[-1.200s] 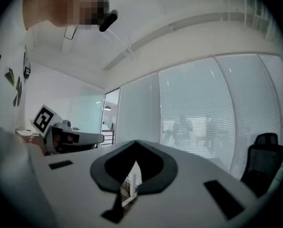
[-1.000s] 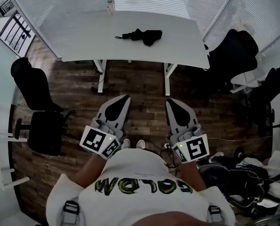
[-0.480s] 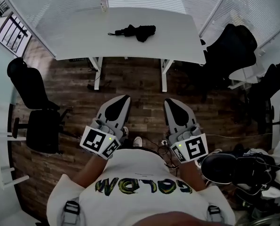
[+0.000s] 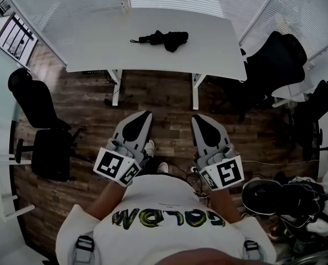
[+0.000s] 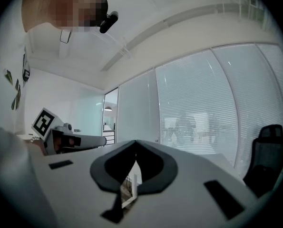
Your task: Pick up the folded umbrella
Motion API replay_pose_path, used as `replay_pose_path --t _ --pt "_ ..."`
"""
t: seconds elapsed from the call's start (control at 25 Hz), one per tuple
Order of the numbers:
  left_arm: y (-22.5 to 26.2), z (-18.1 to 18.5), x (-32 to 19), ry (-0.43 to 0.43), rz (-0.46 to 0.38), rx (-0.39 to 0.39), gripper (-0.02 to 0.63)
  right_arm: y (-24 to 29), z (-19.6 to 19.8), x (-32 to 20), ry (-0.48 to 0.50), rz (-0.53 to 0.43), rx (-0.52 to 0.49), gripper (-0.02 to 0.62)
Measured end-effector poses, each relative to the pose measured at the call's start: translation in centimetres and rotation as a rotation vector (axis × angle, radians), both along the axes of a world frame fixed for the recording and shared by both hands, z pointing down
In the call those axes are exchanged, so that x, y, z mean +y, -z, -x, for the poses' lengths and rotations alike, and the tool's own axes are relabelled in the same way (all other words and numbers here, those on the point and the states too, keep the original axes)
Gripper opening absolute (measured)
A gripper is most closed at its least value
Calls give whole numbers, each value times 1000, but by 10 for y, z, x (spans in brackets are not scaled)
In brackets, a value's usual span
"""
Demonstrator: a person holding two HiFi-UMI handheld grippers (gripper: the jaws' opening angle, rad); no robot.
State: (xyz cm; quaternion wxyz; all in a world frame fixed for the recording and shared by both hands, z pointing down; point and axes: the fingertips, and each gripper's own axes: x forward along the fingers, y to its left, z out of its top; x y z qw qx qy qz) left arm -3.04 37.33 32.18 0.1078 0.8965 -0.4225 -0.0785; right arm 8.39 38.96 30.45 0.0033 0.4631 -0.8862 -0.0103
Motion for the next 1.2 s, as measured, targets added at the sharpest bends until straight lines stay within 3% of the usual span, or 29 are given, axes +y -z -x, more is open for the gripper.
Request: replay_pose_path --t 0.8,1.2 --pt "1 95 -172 -6 -7 2 11 4 95 -170 -2 -10 26 11" --pt "-1 88 -208 -31 -5 9 11 1 92 -205 -20 -5 33 11"
